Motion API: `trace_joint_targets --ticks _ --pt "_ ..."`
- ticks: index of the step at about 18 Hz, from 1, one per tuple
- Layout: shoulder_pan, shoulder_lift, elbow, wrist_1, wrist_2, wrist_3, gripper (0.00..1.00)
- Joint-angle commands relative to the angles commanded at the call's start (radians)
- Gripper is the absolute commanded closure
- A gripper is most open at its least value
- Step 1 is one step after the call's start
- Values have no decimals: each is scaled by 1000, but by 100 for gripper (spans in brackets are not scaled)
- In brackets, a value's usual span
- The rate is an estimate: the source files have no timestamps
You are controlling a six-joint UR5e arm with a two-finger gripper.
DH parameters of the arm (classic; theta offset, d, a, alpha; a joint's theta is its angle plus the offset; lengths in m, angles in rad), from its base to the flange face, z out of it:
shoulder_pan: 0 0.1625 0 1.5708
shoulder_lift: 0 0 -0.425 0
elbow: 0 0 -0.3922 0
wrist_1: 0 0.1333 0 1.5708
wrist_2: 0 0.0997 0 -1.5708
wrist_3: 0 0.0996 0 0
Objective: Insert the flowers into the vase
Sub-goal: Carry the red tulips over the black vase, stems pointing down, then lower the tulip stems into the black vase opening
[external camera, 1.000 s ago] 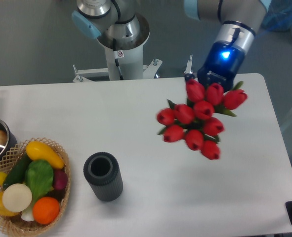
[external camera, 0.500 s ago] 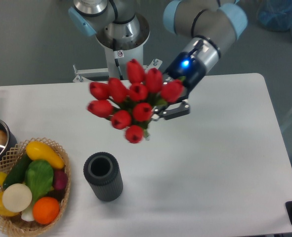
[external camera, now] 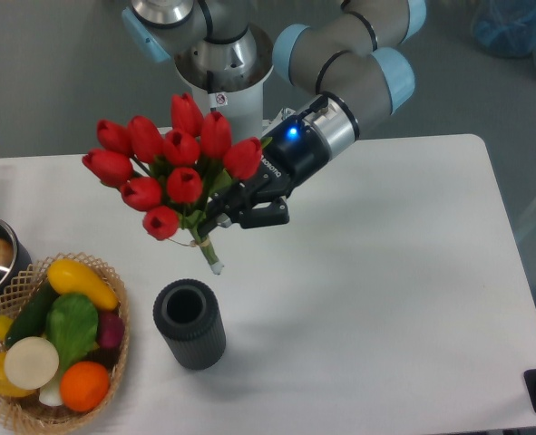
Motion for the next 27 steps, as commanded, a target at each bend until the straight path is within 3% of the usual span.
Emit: trace_joint_targets --ticks 4,27 --pt "-19 -40 9 0 -5 51 84" --pt "-57 -118 3 5 -21 95 84"
